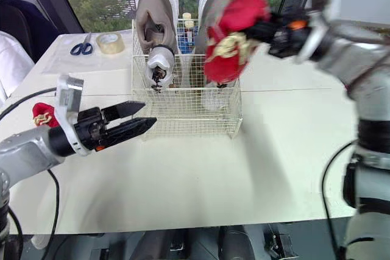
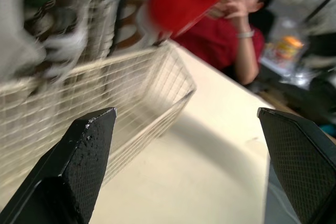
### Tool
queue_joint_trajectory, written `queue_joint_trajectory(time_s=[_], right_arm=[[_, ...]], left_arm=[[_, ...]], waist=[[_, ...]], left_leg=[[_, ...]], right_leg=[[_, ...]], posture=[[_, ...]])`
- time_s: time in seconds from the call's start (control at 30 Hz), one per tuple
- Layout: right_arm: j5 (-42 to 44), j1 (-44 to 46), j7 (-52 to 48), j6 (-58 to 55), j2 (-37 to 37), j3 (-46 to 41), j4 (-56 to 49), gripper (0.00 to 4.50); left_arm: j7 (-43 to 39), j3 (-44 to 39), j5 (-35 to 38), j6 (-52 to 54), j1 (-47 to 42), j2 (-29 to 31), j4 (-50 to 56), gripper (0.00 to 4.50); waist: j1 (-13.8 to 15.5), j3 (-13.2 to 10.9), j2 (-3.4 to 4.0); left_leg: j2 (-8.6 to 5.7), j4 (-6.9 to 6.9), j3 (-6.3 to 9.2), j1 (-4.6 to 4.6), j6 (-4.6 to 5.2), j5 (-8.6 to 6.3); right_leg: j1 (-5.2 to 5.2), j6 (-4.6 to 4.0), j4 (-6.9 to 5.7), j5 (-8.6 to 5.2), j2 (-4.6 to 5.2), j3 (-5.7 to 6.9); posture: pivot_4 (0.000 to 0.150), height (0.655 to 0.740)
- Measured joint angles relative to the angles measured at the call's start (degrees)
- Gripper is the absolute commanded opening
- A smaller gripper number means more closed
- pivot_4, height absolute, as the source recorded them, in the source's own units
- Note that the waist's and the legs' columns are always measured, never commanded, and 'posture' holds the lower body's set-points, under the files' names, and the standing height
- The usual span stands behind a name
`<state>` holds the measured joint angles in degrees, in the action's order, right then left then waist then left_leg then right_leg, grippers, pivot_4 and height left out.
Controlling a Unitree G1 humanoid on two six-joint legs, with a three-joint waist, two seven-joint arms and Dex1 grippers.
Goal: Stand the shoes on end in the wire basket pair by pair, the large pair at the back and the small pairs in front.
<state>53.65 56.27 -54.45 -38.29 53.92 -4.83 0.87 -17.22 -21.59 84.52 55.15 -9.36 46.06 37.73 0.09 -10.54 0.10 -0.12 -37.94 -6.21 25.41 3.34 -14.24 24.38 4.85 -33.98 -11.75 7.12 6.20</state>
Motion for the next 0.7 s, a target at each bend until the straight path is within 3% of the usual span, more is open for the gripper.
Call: queue_joint_trajectory(time_s=[0.2,0.7], right_arm=[[-6.79,0.04,-9.17,1.29,0.35,1.98,2.79,0.88],[-20.20,-3.64,-17.76,15.53,-7.39,5.14,-0.65,0.88]], left_arm=[[-0.84,-2.18,2.31,-0.70,9.45,2.29,2.52,4.44],[-3.37,-1.79,0.50,-3.31,10.93,5.12,2.53,4.44]], waist=[[-0.71,0.00,0.00],[-1.08,0.17,-0.10]], left_leg=[[0.13,0.56,0.00,-0.01,-1.00,0.52],[0.30,0.62,0.05,-0.30,-1.05,0.54]], right_leg=[[0.25,0.04,-0.18,-0.02,-0.06,0.07],[0.01,-0.03,-0.15,0.00,-0.26,0.13]], posture=[[0.150,0.7400],[0.150,0.7400]])
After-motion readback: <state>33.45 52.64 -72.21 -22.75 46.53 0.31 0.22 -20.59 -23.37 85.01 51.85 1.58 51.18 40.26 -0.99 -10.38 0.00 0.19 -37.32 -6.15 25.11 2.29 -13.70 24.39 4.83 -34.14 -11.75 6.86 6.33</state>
